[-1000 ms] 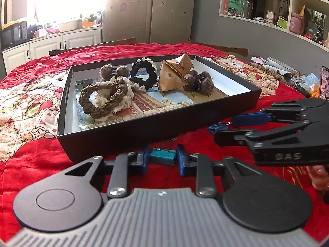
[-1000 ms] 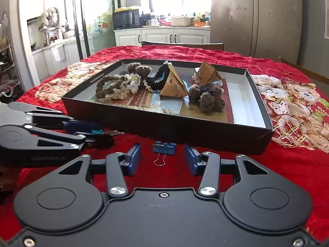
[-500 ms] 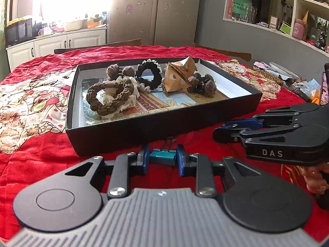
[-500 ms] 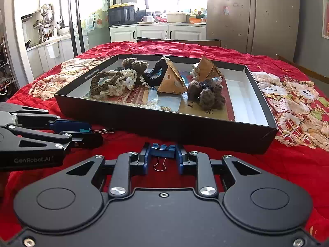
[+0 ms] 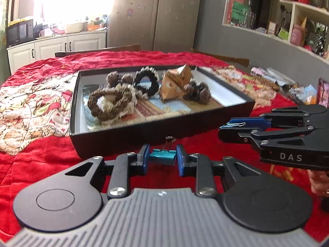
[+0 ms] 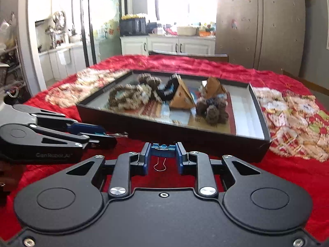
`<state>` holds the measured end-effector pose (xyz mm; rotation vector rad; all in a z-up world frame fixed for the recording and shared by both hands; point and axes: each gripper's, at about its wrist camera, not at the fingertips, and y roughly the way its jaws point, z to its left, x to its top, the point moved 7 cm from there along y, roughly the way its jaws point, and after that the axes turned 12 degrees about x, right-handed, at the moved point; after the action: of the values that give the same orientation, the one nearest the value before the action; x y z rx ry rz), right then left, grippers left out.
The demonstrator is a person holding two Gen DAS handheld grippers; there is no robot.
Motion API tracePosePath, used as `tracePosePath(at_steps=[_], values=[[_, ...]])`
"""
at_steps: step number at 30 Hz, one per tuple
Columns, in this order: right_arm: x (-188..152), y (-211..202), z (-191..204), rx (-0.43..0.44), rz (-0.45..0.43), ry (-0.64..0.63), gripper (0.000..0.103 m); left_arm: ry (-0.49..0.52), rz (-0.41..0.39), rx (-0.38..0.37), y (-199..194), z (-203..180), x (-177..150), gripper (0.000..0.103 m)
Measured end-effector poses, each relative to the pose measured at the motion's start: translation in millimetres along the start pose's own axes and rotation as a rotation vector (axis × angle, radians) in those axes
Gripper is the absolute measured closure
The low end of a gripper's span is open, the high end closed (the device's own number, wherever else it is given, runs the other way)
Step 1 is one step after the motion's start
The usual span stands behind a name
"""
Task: Organize objects
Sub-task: 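Carry both binder clips over the box and lower them inside with both tools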
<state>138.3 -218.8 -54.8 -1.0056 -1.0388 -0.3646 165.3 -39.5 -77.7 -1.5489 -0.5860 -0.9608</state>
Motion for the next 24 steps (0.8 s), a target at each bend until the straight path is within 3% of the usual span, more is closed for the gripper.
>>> tracePosePath(at_steps=[9,17,24], values=[[32,-12,-13,-0.014,-0.084,-0.006,0.079,-0.036,-0.076,0.003,-4,-1,39,0.072],[44,17,-26,-0.013,-0.057,-0.01,0.079,-0.066,-0.08,0.043,23,3,64,0.072],[49,43,-36,-0.024,-0.025,-0.002,0.079,-0.029,-0.056,0.111,51,-3,70,0.072]])
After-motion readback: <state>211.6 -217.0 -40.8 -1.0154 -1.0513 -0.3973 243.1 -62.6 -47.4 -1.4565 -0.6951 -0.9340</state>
